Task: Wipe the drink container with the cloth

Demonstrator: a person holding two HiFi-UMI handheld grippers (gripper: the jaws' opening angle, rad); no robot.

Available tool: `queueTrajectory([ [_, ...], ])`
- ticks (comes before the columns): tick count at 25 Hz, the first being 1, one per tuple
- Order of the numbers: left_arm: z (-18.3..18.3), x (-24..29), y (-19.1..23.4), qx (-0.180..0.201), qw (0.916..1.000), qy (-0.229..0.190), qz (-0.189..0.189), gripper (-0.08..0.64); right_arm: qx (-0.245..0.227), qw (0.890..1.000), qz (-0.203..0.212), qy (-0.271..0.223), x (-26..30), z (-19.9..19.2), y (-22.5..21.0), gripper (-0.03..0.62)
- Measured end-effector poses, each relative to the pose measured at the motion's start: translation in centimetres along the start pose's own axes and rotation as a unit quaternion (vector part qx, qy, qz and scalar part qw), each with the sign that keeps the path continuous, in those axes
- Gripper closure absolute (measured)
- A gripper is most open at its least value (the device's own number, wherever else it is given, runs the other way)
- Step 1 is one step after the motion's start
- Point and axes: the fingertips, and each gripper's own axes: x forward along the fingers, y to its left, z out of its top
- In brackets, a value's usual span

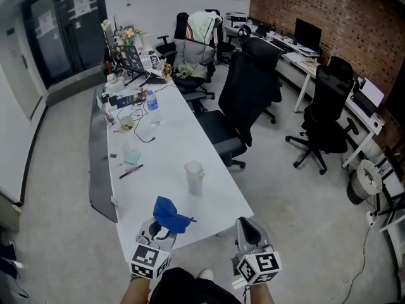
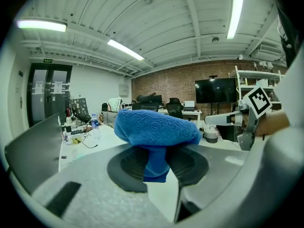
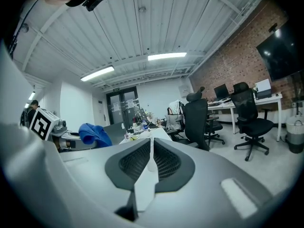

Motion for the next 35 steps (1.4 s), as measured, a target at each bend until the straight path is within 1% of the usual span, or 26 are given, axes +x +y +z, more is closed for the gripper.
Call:
queueTrajectory([
  [11, 0.6, 1.8, 1.2, -0.002, 0.9999, 0.000, 0.011, 0.454, 0.003, 1.000, 0.014, -0.003, 2.2, 0.9, -0.8, 0.558],
  [17, 1.3, 4.2, 2.6, -0.002, 1.0000, -0.004, 0.000, 0.454, 0.001, 1.000, 0.006, -0.005, 4.6, 1.4, -1.9, 0.548],
  [21, 1.5, 5.5, 4.0, -0.002, 1.0000, -0.005, -0.002, 0.454, -0.001, 1.000, 0.008, -0.002, 6.8, 1.5, -2.1, 0.535],
  [30, -0.1, 7.6, 6.3, -0.019, 0.9997, 0.012, -0.002, 0.454, -0.005, 1.000, 0.017, 0.006, 10.8, 1.6, -2.4, 0.525],
  [35, -1.4, 8.3, 7.4, -0.030, 0.9992, 0.025, -0.004, 0.453, 0.000, 1.000, 0.022, 0.020, 13.1, 0.7, -2.1, 0.513],
])
